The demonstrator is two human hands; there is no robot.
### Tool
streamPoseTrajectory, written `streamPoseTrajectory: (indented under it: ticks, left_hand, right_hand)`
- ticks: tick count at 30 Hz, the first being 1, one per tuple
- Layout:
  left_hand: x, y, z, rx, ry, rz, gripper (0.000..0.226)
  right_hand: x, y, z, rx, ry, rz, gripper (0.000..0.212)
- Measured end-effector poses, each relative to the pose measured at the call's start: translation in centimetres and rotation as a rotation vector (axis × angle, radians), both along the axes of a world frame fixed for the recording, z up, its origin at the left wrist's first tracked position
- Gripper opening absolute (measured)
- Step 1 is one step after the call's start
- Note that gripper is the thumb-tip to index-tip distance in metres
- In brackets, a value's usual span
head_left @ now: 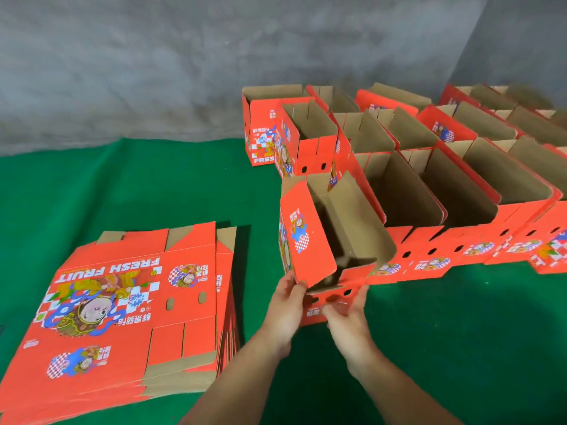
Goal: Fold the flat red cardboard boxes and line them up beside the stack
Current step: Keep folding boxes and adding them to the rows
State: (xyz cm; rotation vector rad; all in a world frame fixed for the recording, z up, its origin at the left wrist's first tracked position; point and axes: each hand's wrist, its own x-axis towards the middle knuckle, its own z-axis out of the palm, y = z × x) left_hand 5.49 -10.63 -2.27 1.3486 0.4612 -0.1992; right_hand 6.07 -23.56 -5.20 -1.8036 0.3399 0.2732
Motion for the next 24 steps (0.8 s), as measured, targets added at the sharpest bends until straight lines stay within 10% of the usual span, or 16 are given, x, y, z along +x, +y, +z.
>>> streamPoseTrajectory:
  ticks: [16, 24]
  left_hand:
    - [20.0, 1.9, -0.1, -0.046, -0.001, 0.049, 0.048]
    - [23.5, 4.4, -2.7, -0.016, 0.065, 0.124, 0.042]
  right_hand:
    - [17.1, 6.2, 0.6, 0.222, 0.043, 0.184, 0.057]
    - [17.3, 10.0, -2.6, 0.159, 0.008, 0.19, 0.107]
